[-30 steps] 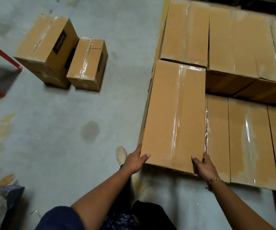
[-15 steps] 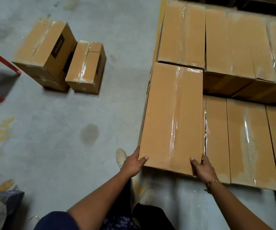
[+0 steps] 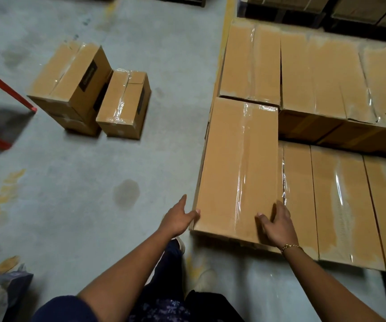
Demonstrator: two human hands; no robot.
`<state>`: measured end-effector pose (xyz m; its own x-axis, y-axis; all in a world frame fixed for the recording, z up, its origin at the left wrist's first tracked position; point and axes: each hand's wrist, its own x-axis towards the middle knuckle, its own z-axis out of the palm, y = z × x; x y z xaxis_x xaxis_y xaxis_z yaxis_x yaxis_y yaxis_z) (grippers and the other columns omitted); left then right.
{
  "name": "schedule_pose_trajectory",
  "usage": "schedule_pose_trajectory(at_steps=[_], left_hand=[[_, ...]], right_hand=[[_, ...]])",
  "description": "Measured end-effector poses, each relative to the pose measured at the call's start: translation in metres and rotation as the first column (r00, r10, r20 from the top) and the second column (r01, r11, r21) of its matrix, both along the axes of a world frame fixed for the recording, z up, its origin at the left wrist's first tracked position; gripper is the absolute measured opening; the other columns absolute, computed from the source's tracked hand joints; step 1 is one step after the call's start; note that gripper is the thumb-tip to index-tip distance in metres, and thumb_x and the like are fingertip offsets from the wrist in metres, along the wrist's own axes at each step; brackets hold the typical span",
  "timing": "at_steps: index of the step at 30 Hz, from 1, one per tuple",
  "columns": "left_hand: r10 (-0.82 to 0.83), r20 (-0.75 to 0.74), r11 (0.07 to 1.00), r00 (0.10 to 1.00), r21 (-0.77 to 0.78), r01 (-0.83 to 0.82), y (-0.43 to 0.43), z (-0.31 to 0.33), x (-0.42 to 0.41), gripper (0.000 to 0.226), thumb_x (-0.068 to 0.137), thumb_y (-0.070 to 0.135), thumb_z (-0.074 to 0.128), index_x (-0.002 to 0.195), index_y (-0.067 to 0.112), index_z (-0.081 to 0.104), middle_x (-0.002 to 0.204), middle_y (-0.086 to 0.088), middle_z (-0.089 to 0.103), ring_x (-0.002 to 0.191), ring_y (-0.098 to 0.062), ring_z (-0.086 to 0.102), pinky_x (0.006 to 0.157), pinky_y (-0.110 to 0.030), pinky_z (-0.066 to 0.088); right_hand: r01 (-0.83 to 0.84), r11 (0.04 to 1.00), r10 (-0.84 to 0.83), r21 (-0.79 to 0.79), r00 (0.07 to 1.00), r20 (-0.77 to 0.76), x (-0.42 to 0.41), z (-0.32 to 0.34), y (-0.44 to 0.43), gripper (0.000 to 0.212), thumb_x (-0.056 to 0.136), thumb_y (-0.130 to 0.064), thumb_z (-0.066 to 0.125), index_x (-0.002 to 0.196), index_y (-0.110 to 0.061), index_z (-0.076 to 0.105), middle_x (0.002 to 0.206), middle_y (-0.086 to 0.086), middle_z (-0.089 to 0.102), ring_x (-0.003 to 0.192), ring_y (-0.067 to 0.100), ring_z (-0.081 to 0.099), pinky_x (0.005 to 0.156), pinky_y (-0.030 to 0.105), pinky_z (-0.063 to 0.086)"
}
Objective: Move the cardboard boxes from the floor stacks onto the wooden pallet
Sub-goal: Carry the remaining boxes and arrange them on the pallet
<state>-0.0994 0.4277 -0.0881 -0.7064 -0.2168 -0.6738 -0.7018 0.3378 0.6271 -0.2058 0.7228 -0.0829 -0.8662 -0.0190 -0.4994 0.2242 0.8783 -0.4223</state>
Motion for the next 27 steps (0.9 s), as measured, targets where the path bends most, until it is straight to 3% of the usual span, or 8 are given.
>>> schedule_pose_trajectory(at_steps=[6,10,16,27], left_hand=[[0.083,-0.114,0.990,0.990,-0.106,-0.095,-0.070,0.037,0.002,0.080,0.100,0.055,0.054,0.163,0.025,0.016,0.168,-0.001,0.022,0.154,-0.022,0.024,0.122,-0.041,0.026],[0.188,-0.151,0.971,0.970,-0.116,-0.207,-0.136,0.048,0.005,0.078,0.100,0.054,0.055,0.163,0.024,0.019,0.167,0.000,0.025,0.153,-0.020,0.025,0.122,-0.039,0.025],[0.313,-0.152,0.939,0.938,-0.102,-0.329,-0.258,0.052,0.014,0.076,0.099,0.055,0.055,0.161,0.026,0.023,0.167,0.001,0.027,0.152,-0.021,0.027,0.123,-0.042,0.026],[0.479,-0.134,0.857,0.868,-0.142,-0.495,-0.477,0.077,0.019,0.071,0.098,0.057,0.055,0.159,0.028,0.031,0.164,-0.001,0.033,0.149,-0.024,0.034,0.120,-0.047,0.031]], right_hand=[[-0.136,0.991,0.135,-0.011,0.986,-0.094,-0.026,0.026,-0.059,0.080,0.098,-0.047,0.059,0.161,-0.015,0.021,0.169,0.006,0.019,0.152,0.030,0.026,0.121,0.048,0.027],[-0.209,0.971,0.192,-0.113,0.970,-0.147,-0.043,0.038,-0.136,0.074,0.098,-0.040,0.062,0.158,-0.012,0.029,0.165,0.009,0.028,0.149,0.029,0.031,0.120,0.044,0.028],[-0.317,0.924,0.299,-0.213,0.947,-0.116,-0.067,0.048,-0.295,0.078,0.098,-0.051,0.057,0.161,-0.018,0.025,0.166,0.005,0.026,0.150,0.028,0.030,0.121,0.043,0.028],[-0.442,0.832,0.451,-0.336,0.891,-0.055,-0.086,0.061,-0.548,0.070,0.100,-0.047,0.058,0.159,-0.023,0.029,0.165,0.000,0.030,0.149,0.021,0.033,0.120,0.039,0.030]])
